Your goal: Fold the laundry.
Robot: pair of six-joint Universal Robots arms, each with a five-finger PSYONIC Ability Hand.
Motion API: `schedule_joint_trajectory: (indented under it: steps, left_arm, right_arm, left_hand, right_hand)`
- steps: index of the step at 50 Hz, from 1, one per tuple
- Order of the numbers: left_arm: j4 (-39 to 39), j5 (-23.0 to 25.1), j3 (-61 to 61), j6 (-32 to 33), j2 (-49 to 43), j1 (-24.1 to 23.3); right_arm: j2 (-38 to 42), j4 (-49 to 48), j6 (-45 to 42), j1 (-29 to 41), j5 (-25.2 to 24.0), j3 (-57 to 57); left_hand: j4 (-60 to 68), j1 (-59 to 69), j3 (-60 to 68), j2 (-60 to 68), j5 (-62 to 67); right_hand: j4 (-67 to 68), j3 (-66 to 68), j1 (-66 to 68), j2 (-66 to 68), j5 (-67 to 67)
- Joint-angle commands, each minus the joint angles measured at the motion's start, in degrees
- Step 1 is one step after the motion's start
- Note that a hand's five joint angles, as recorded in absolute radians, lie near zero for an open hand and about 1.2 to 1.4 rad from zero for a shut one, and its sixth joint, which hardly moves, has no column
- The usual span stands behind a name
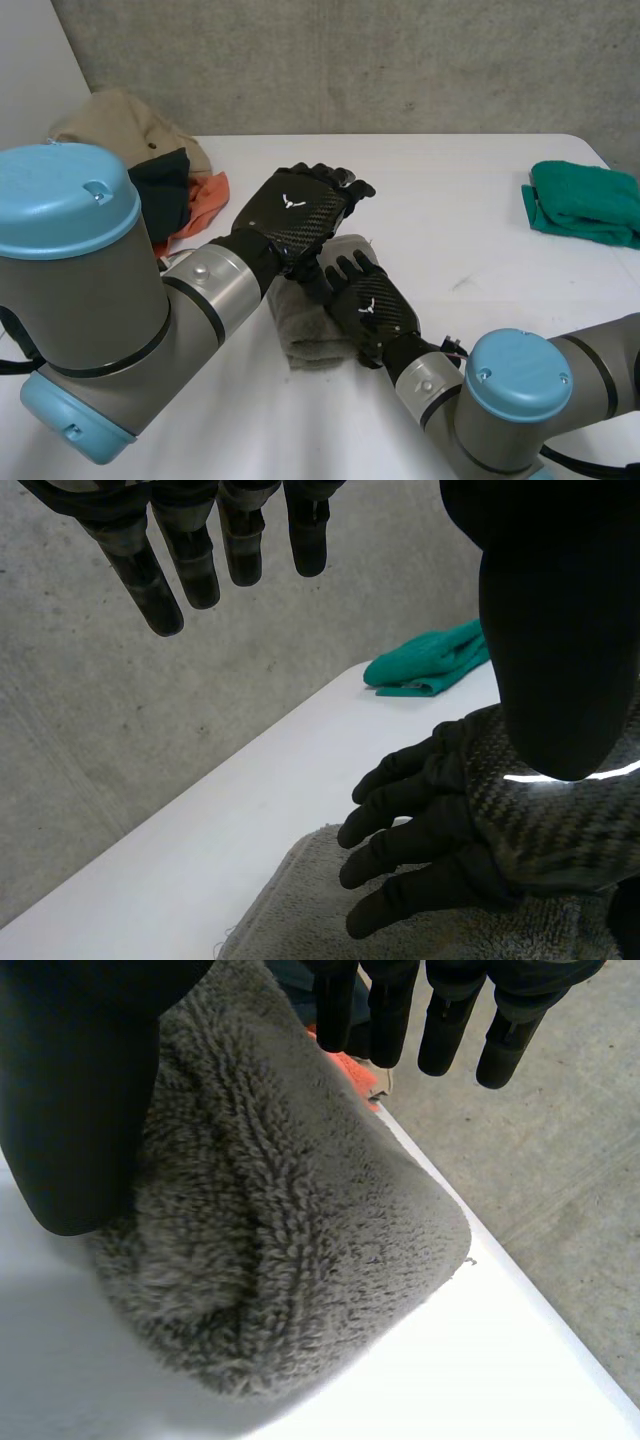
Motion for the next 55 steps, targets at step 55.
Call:
schedule_joint_trajectory:
  steps: [55]
  left_arm:
    - [0.21,0.23,-0.01,-0.1,0.91,2.74]
  right_arm:
    - [2.71,13.7,-0.31,-4.97,-7.21,-12.38]
  left_hand:
    - [0.34,0.86,-0.06,0.3,-0.84]
  right_hand:
    - [14.91,15.24,13.14,14.73,16.5]
